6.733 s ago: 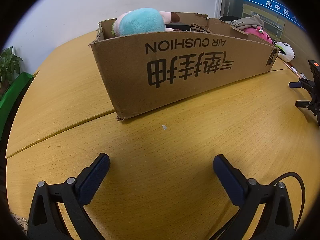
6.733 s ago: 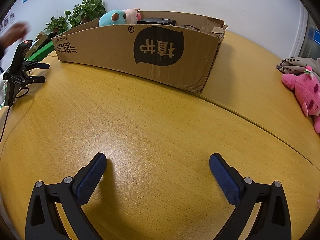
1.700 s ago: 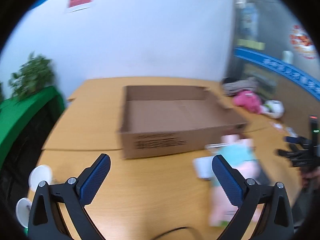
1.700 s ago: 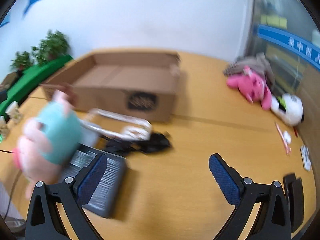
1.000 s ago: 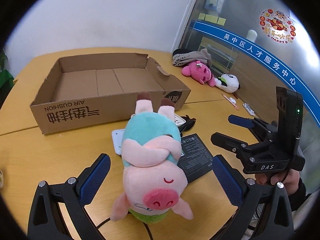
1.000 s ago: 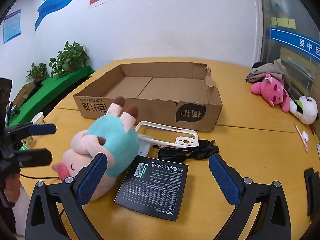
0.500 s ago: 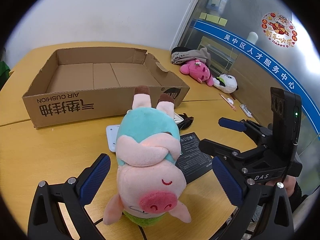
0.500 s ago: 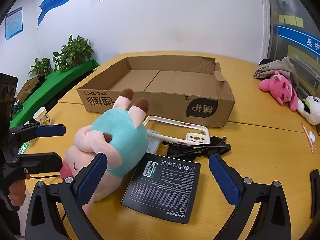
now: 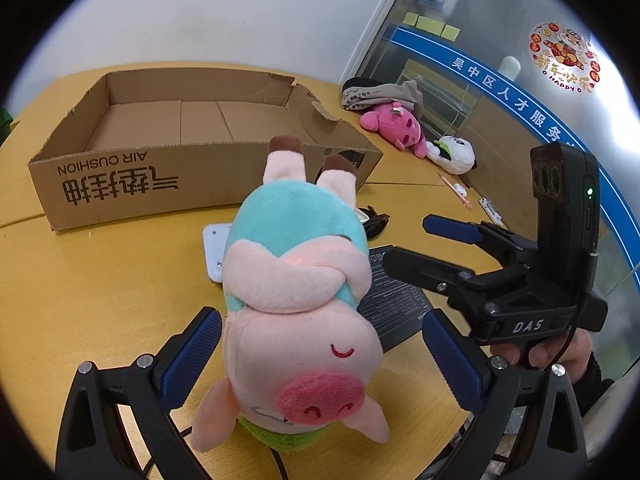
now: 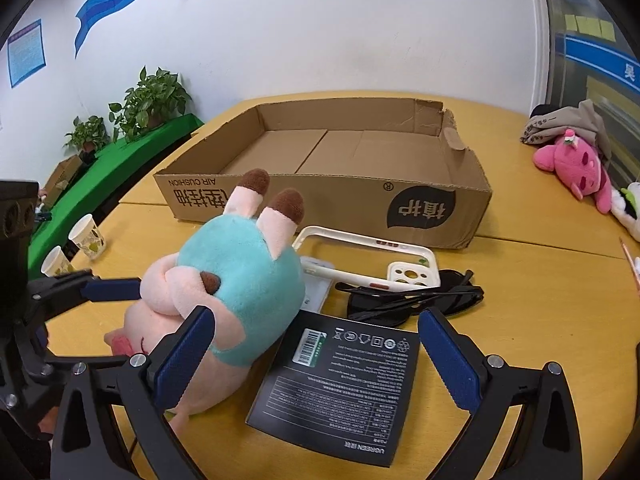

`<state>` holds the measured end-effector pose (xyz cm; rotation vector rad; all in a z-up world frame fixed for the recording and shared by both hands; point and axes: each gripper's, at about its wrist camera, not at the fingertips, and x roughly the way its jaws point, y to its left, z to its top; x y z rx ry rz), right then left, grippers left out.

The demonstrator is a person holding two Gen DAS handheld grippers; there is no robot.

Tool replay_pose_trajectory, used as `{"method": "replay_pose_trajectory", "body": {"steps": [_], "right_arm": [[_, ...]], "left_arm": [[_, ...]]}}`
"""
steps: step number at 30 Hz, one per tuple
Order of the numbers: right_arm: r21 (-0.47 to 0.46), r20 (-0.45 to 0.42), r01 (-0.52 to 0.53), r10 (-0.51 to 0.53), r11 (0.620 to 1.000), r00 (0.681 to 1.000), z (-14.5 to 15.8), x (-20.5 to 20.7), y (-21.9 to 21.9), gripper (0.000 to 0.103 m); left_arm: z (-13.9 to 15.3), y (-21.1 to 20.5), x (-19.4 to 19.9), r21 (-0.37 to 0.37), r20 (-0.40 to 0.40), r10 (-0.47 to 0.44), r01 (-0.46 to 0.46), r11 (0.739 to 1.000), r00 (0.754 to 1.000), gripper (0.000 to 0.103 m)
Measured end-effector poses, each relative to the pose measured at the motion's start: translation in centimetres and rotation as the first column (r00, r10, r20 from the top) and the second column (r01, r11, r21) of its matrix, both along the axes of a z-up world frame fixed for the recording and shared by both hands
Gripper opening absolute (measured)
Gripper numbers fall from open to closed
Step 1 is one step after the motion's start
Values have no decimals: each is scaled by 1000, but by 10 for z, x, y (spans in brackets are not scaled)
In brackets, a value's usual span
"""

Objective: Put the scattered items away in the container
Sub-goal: 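Move the left tool toward the plush pig toy and open its fingers, then close the left gripper on the plush pig and lift it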

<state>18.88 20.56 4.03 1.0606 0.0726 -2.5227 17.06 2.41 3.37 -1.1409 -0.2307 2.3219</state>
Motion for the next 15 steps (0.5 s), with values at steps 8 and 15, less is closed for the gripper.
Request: {"method": "replay_pose_trajectory", "body": {"steps": [8, 15], "right_arm": [[-121, 104, -28, 40, 992, 994, -14, -24, 1, 103], [-290, 237, -55, 128, 955, 963, -28, -61, -15, 103]], "left_arm": [[-25, 2, -9, -27, 75, 21, -19, 999, 997, 94], [-44, 0, -15, -59, 114, 78, -72, 996, 990, 86]]}}
